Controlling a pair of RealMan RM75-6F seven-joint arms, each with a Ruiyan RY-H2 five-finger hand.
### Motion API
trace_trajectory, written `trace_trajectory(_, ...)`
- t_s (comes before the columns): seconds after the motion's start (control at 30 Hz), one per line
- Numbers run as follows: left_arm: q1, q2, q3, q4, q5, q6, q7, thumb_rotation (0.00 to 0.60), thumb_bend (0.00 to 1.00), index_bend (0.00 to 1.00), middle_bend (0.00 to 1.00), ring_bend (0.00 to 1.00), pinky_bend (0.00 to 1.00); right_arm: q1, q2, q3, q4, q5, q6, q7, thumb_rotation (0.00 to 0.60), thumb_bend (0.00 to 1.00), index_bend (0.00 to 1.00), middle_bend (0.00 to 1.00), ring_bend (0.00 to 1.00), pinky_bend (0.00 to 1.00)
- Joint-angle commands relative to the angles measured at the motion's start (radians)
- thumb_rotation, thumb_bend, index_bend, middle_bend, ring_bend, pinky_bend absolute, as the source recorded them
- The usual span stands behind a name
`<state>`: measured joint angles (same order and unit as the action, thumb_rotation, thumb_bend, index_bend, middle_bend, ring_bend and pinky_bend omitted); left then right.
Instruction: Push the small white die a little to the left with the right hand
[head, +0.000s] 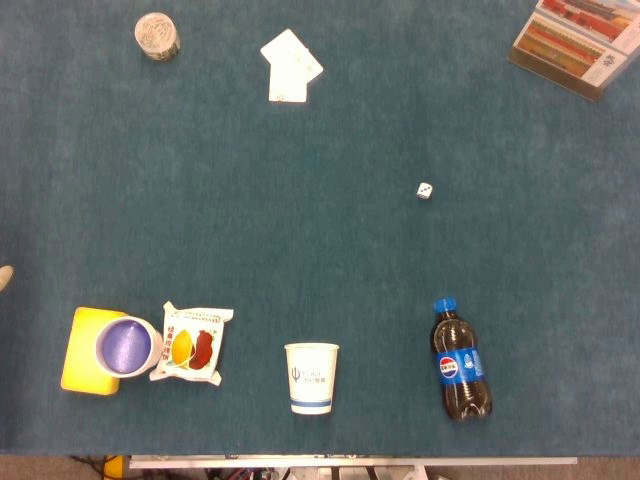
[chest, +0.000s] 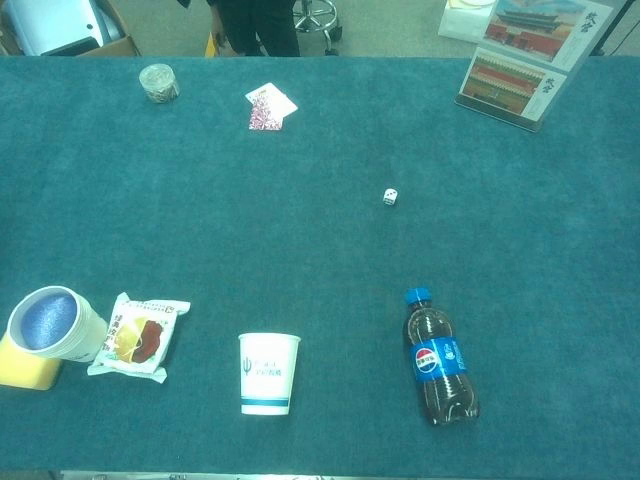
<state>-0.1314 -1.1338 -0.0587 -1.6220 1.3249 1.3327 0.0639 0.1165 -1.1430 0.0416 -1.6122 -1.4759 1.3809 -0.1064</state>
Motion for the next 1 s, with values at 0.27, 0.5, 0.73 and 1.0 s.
trace_trajectory(0.27, 0.018, 0.017, 0.009, -0.001, -0.002, 0.012, -0.023, 0.6, 0.15, 0.26, 0.09, 0.04, 0.25, 0.01, -0.019, -0.013, 0.006, 0.001, -0.03, -0.008, 0.6, 0.43, 0.74, 0.57, 0.29, 0.24)
trace_trajectory(0.5, 0.02, 0.026, 0.003, -0.01, -0.019, 0.011, -0.013, 0.6, 0.15, 0.26, 0.09, 0.04, 0.25, 0.035, -0.033, -0.005, 0.025, -0.006, -0.056, 0.046, 0.6, 0.43, 0.74, 0.57, 0.29, 0.29)
trace_trajectory(0.73, 0.02, 0.039, 0.01, -0.032, -0.005, 0.013, 0.002, 0.6, 0.15, 0.26, 0.09, 0.04, 0.25, 0.06, -0.014, -0.017, 0.0, -0.021, -0.098, 0.046, 0.6, 0.43, 0.72, 0.52, 0.27, 0.41)
trace_trajectory(1.0, 0.027, 0.046, 0.011, -0.029, -0.006, 0.016, -0.016, 0.6, 0.15, 0.27, 0.09, 0.04, 0.25, 0.134, 0.025, 0.003, -0.084, 0.049, -0.221, -0.085, 0.6, 0.64, 0.45, 0.39, 0.27, 0.67)
